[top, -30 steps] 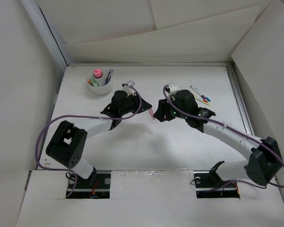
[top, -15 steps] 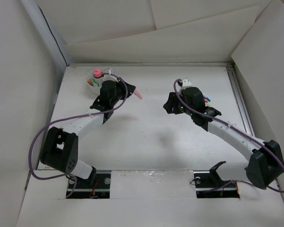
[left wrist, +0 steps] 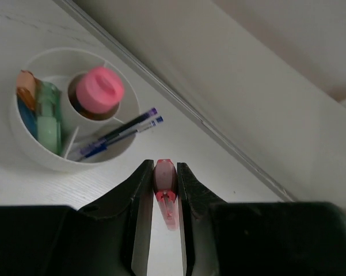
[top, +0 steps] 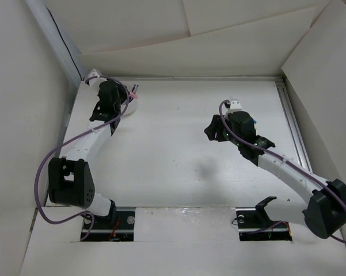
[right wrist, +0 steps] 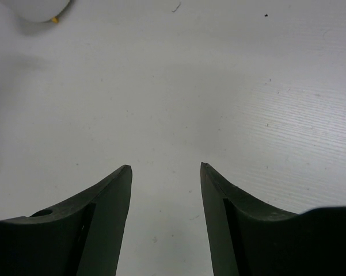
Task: Sort the stationery into containers
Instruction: Place the stationery into the container
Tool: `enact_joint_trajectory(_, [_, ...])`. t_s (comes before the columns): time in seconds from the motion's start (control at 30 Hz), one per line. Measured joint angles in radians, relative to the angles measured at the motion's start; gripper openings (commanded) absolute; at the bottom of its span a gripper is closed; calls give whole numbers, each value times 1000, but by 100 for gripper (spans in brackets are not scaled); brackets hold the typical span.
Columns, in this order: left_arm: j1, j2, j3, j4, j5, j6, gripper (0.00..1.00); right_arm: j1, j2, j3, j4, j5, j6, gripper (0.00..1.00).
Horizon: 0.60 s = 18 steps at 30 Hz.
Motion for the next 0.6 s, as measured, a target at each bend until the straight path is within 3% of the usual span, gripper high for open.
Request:
enact_joint_trajectory(0.3, [95,105,171,-108,-140,69,0,-11,-23,-5,13,-15,3,57])
enact_joint_trajectory(0.6, [97,266,290,-159,-259,176,1,-11,-27,-7,19,-37,3,57])
